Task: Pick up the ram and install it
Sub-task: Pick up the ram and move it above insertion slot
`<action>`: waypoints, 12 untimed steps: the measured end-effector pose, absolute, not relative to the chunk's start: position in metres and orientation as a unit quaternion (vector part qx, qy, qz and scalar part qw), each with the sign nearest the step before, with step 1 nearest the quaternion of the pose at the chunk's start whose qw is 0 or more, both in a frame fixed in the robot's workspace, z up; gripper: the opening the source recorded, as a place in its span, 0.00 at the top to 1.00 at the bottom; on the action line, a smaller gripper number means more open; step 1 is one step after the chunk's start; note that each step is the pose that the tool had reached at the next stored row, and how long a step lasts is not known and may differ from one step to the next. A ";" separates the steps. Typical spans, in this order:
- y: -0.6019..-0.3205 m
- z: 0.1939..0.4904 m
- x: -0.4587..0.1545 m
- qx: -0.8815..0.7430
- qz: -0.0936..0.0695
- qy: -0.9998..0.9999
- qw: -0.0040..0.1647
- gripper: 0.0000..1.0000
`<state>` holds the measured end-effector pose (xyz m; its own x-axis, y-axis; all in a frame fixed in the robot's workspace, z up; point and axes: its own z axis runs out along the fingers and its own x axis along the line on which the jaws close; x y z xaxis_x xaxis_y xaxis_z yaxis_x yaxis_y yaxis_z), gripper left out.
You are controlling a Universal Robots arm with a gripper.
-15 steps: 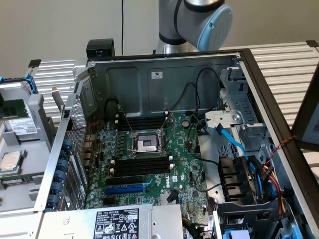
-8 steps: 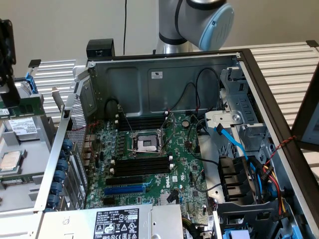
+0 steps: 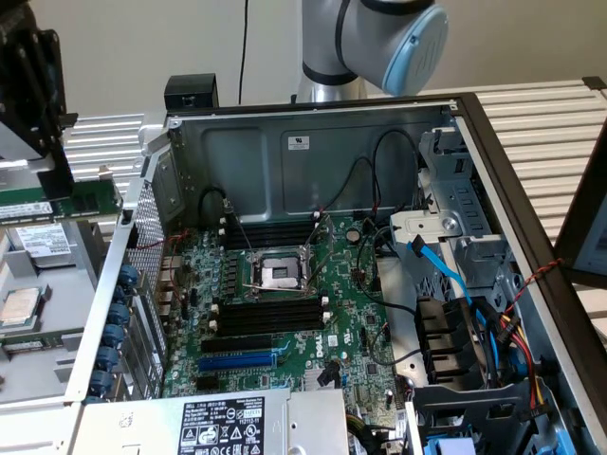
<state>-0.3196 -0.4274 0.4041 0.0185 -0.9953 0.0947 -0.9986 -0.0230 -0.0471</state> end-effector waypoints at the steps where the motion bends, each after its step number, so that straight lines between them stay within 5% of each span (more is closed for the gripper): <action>1: -0.428 0.405 -0.315 0.713 0.050 -0.699 0.016 0.88; 12: -0.437 0.408 -0.265 0.714 0.049 -0.699 0.017 0.88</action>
<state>-0.2650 -0.4370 0.4081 0.0189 -0.9953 0.0946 -0.9987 -0.0232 -0.0446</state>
